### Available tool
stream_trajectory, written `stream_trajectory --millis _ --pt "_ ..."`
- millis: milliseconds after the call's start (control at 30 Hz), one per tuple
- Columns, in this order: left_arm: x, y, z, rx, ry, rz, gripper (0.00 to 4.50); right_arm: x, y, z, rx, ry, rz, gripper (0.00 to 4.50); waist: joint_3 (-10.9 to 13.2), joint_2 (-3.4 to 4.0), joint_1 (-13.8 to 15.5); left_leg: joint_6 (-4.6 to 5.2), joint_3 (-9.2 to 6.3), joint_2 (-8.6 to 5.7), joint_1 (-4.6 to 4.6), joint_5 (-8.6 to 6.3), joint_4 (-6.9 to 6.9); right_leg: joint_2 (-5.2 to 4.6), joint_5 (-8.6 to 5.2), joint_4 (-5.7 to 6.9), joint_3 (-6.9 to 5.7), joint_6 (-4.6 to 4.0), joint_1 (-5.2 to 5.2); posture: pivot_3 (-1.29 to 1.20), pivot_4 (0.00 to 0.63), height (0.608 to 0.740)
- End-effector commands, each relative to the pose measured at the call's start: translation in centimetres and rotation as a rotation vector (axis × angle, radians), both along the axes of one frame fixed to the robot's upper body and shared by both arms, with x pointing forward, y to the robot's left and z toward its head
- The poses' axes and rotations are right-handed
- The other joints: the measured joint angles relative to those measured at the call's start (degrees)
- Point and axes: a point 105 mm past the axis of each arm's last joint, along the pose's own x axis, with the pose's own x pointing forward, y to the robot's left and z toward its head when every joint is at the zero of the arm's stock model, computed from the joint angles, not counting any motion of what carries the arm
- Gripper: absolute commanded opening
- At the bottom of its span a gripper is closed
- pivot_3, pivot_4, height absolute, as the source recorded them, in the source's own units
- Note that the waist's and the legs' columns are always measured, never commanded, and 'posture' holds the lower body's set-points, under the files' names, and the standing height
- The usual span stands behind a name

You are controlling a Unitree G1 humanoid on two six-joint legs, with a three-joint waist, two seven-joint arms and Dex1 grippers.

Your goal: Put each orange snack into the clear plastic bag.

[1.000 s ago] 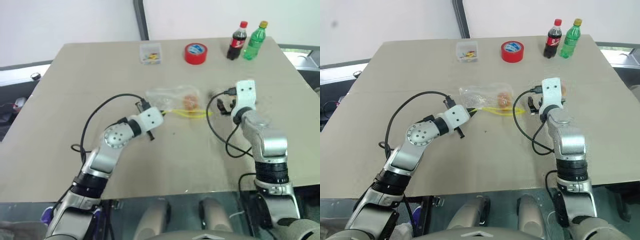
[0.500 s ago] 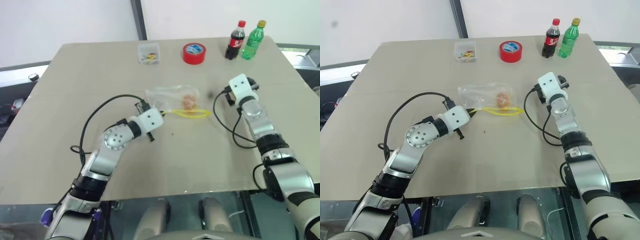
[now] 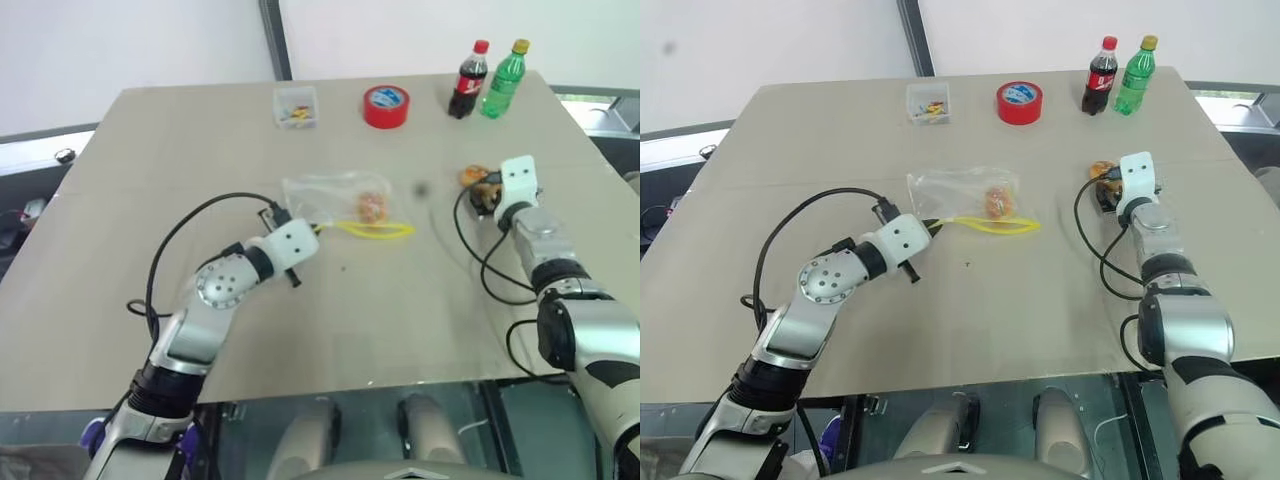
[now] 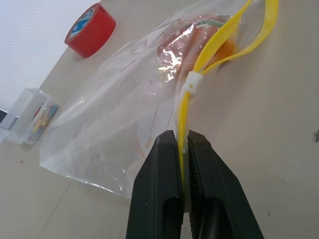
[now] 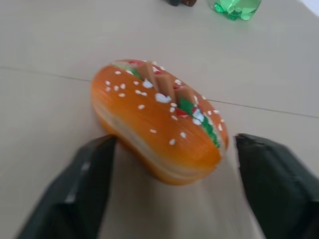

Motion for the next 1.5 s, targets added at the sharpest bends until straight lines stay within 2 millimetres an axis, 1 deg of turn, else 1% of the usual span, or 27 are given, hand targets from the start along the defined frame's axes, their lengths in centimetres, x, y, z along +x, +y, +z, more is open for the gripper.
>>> stream_trajectory --millis 33,167,233,300,333,367,433,467,533,567,633,700,733,867,900,967,1033,1067,1167,1233,1333,1500 --pt "-0.2 0.3 1.6 -0.01 -0.062 0.012 0.0 0.4 0.3 2.9 0.023 -0.105 0.044 1.97 0.0 0.0 0.0 0.0 0.0 0.0 0.0 0.0 0.0 0.0 0.0 0.0 0.0 0.0 0.0 0.0 0.15 0.74" --pt "-0.2 0.2 1.6 -0.016 -0.061 0.014 0.0 0.3 0.9 3.6 0.051 -0.151 0.096 1.97 0.0 0.0 -0.2 0.0 0.0 0.0 0.0 0.0 0.0 0.0 0.0 0.0 0.0 0.0 0.0 0.0 0.15 0.74" --pt "-0.1 0.2 1.7 -0.026 -0.063 0.022 0.0 0.0 1.5 4.2 0.051 -0.193 0.155 1.97 0.0 0.0 -0.3 0.0 -0.01 0.0 0.0 0.0 0.0 0.0 0.0 0.0 0.0 0.0 0.0 0.0 0.15 0.74" --pt "-0.1 0.2 1.7 -0.03 -0.065 0.025 0.0 -0.8 2.6 5.0 0.074 -0.231 0.253 1.97 0.0 0.0 -0.4 0.0 -0.01 0.0 0.0 0.0 0.01 0.0 0.0 0.01 0.0 0.0 0.0 0.0 0.15 0.74" --pt "-0.1 0.3 1.8 -0.032 -0.065 0.027 0.0 -1.6 3.4 5.5 0.075 -0.254 0.308 1.97 0.0 0.0 -0.4 0.0 -0.03 0.01 -0.01 0.0 0.02 0.0 0.0 0.0 -0.01 0.0 0.0 0.0 0.15 0.74" --pt "-0.1 0.3 1.7 -0.034 -0.065 0.028 0.0 -2.8 4.5 6.1 0.071 -0.271 0.382 1.97 0.0 0.0 -0.3 0.0 -0.05 0.01 -0.03 0.0 0.02 -0.01 0.0 0.0 -0.02 0.0 0.0 0.0 0.15 0.74" --pt "-0.1 0.3 1.7 -0.041 -0.062 0.031 0.0 -6.6 7.4 6.9 0.084 -0.257 0.53 1.97 0.0 0.02 0.2 0.0 -0.15 0.04 -0.13 0.0 0.01 -0.01 0.0 -0.01 -0.1 0.01 -0.03 0.0 0.15 0.74" --pt "-0.1 0.3 1.7 -0.044 -0.061 0.031 0.0 -8.3 8.6 6.9 0.08 -0.233 0.577 1.97 0.0 0.03 0.4 0.0 -0.18 0.03 -0.17 -0.01 0.01 -0.01 0.0 -0.02 -0.14 0.01 -0.06 0.0 0.15 0.74" --pt "0.0 0.2 1.8 -0.049 -0.066 0.032 0.0 -11.4 10.3 6.4 0.048 -0.161 0.641 1.97 0.0 0.04 0.5 0.0 -0.19 0.03 -0.19 -0.01 0.01 -0.02 0.0 0.0 -0.14 0.0 -0.1 0.0 0.15 0.74" --pt "0.1 0.2 1.9 -0.055 -0.067 0.033 0.0 -12.6 11.1 6.1 0.066 -0.124 0.666 1.97 0.0 0.04 0.5 0.02 -0.15 0.03 -0.19 -0.01 0.1 -0.02 0.0 0.04 -0.1 0.01 -0.1 0.0 0.15 0.74" --pt "0.2 0.1 2.0 -0.06 -0.071 0.031 0.0 -14.5 12.3 5.8 0.106 -0.068 0.687 1.97 0.0 0.03 0.7 0.2 -0.17 0.01 -0.07 -0.12 0.2 -0.01 0.0 0.08 -0.12 0.01 0.06 0.0 0.15 0.74" --pt "0.3 0.0 2.2 -0.059 -0.08 0.025 0.0 -16.5 13.6 5.1 0.108 0.005 0.751 1.97 0.0 0.02 1.0 0.24 -0.26 0.02 0.05 -0.15 0.25 0.0 0.0 0.07 -0.23 0.01 0.22 0.0 0.15 0.74" --pt "0.3 -0.1 2.3 -0.058 -0.084 0.021 0.0 -17.1 14.0 4.7 0.105 0.037 0.774 1.97 0.0 0.02 1.1 0.25 -0.28 0.02 0.04 -0.15 0.26 0.0 0.0 0.07 -0.26 0.01 0.23 0.0 0.15 0.74" --pt "0.0 -1.1 2.5 -0.071 -0.09 -0.042 0.0 -17.5 15.2 2.4 0.149 0.157 0.756 1.97 0.0 0.01 1.2 0.24 -0.26 0.0 0.02 -0.15 0.3 -0.01 0.0 0.06 -0.27 0.02 0.24 0.0 0.15 0.74" --pt "-0.1 -1.3 2.7 -0.078 -0.096 -0.059 0.0 -17.1 15.5 2.0 0.175 0.175 0.732 1.97 0.0 0.01 1.2 0.24 -0.27 0.0 0.02 -0.14 0.3 -0.01 0.01 0.07 -0.27 0.02 0.23 0.0 0.15 0.74" --pt "-0.7 -1.8 2.8 -0.082 -0.104 -0.096 0.0 -15.6 15.6 1.1 0.253 0.208 0.644 1.97 0.0 0.0 1.1 0.22 -0.27 0.02 0.02 -0.14 0.29 0.0 0.01 0.07 -0.27 0.02 0.22 0.0 0.15 0.74" --pt "-1.1 -2.0 2.7 -0.081 -0.102 -0.12 0.0 -14.6 15.6 0.7 0.292 0.218 0.595 1.97 0.0 0.0 1.0 0.17 -0.27 0.02 0.03 -0.11 0.28 0.01 0.01 0.07 -0.26 0.01 0.22 0.0 0.15 0.74" --pt "-1.3 -2.0 2.6 -0.073 -0.103 -0.129 0.0 -14.2 15.7 0.6 0.323 0.224 0.579 1.97 0.0 0.0 1.0 0.17 -0.26 0.0 0.02 -0.1 0.28 -0.01 0.01 0.08 -0.25 0.01 0.21 0.0 0.15 0.74" --pt "-2.1 -1.6 1.5 -0.024 -0.078 -0.162 0.0 -13.5 16.0 1.2 0.444 0.224 0.568 1.97 0.0 0.01 0.8 0.05 -0.24 -0.01 0.02 -0.04 0.27 -0.02 0.01 0.05 -0.23 0.01 0.2 0.0 0.15 0.74" --pt "-2.3 -1.3 1.1 -0.007 -0.069 -0.166 0.0 -13.4 16.1 1.5 0.466 0.225 0.574 1.97 0.0 0.01 0.8 0.05 -0.25 0.0 0.01 -0.03 0.22 -0.01 0.01 0.05 -0.23 0.01 0.17 0.0 0.15 0.74" --pt "-2.4 -0.9 0.8 0.018 -0.058 -0.159 0.0 -13.6 16.3 1.7 0.502 0.242 0.607 1.97 0.0 0.01 0.9 0.17 -0.27 0.0 0.0 -0.1 0.2 -0.01 0.01 0.04 -0.25 0.01 0.16 0.0 0.15 0.74" --pt "-2.4 -0.7 0.6 0.028 -0.056 -0.153 0.0 -14.1 16.3 1.6 0.526 0.273 0.636 1.97 0.0 0.01 0.8 0.23 -0.27 0.0 0.0 -0.14 0.21 -0.01 0.01 0.05 -0.25 0.01 0.16 0.0 0.15 0.74"
